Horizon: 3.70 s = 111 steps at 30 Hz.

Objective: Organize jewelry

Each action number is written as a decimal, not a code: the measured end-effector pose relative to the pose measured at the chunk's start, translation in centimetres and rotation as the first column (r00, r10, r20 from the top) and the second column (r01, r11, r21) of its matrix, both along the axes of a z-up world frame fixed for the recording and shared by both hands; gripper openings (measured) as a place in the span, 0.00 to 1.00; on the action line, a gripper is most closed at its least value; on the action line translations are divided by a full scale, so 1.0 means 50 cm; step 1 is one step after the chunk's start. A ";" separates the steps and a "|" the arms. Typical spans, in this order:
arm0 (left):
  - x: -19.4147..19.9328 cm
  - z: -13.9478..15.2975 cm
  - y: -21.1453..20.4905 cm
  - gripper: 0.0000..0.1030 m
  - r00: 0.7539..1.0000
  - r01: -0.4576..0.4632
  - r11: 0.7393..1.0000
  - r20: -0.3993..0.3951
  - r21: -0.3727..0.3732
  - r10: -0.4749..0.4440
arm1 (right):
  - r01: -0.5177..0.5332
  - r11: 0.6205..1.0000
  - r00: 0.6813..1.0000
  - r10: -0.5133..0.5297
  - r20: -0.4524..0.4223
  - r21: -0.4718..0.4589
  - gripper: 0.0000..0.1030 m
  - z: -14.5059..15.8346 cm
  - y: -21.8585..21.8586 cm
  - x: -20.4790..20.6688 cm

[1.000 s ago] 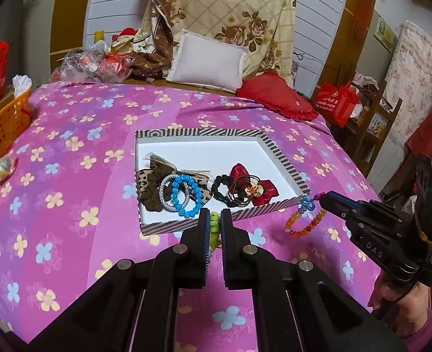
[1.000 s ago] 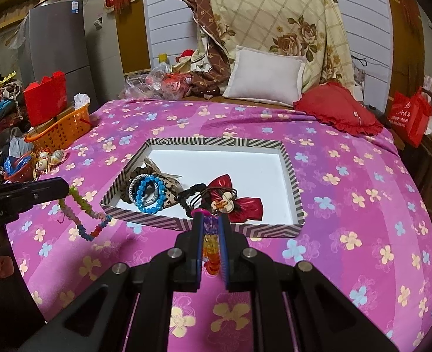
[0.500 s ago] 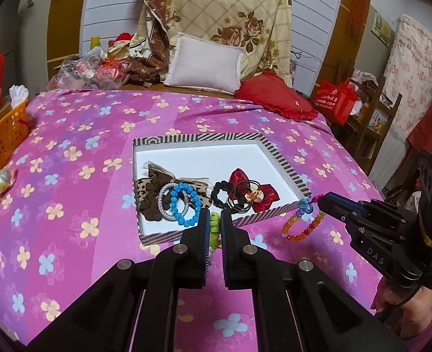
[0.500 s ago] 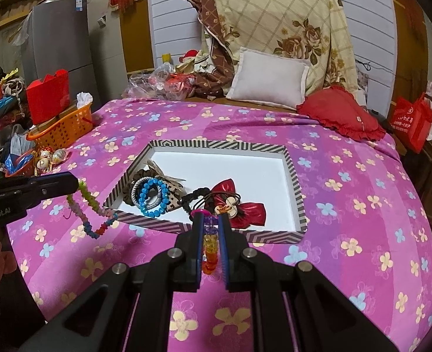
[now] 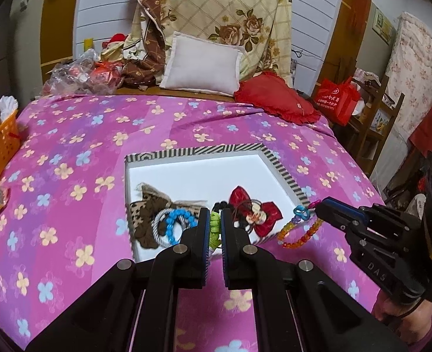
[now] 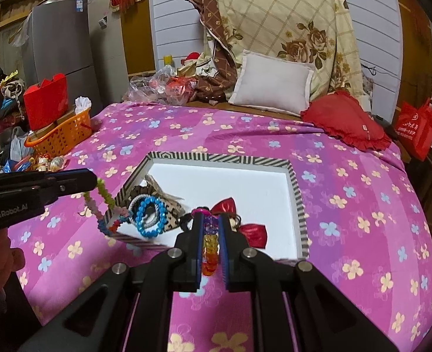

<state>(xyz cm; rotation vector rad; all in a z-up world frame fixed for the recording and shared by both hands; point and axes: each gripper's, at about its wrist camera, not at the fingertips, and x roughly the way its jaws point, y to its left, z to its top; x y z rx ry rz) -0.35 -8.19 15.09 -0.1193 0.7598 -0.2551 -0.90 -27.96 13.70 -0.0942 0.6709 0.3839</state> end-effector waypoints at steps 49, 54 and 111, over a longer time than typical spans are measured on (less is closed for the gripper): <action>0.160 -0.226 0.033 0.14 0.968 -0.121 0.989 -0.210 0.084 0.136 | 0.086 0.996 0.968 -0.083 -0.237 0.005 0.42 -0.208 -0.001 0.201; 0.135 -0.211 0.031 0.21 0.971 -0.140 0.984 -0.180 0.107 0.158 | 0.098 0.995 0.970 -0.090 -0.227 0.024 0.46 -0.194 -0.009 0.180; -0.087 -0.075 0.005 0.22 0.972 -0.237 0.961 0.041 0.140 0.233 | 0.125 0.991 0.988 -0.120 -0.096 0.043 0.78 -0.097 0.005 -0.027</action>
